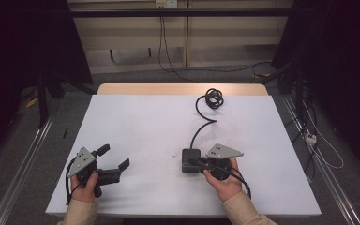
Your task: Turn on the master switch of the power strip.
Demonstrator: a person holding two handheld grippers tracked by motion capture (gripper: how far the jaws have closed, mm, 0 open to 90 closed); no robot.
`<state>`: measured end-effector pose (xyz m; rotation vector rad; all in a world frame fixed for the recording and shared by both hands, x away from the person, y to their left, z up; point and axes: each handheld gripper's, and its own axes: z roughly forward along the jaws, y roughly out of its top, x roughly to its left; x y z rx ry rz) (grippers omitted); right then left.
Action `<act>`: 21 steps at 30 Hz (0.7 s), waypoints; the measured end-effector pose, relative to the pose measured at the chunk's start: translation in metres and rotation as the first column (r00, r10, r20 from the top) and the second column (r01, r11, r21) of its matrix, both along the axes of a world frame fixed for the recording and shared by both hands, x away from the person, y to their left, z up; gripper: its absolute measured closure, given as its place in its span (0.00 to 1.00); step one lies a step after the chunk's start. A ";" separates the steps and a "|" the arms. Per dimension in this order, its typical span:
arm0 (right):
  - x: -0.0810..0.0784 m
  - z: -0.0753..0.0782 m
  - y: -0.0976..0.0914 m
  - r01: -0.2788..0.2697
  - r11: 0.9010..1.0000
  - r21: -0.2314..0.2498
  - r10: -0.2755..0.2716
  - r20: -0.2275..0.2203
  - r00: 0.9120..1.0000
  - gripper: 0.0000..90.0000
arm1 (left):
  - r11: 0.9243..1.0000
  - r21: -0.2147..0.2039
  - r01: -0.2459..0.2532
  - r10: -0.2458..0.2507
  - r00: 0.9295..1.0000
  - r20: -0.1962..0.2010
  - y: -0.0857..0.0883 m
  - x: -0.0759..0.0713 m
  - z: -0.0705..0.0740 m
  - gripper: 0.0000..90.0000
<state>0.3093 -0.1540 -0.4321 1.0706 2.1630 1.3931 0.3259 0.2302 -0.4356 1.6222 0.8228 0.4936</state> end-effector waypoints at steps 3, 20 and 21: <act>-0.001 0.000 0.001 0.001 1.000 -0.015 -0.001 0.011 1.000 1.00 | 1.000 0.000 0.001 -0.001 1.000 -0.001 0.000 0.000 0.000 0.04; 0.000 -0.001 -0.001 -0.008 1.000 0.000 0.008 0.021 1.000 1.00 | 1.000 0.001 0.000 0.000 1.000 0.000 0.002 0.001 0.000 0.04; 0.000 -0.001 -0.001 -0.003 1.000 0.005 0.003 0.020 1.000 1.00 | 1.000 -0.002 0.000 0.000 1.000 -0.002 0.001 0.001 0.000 0.03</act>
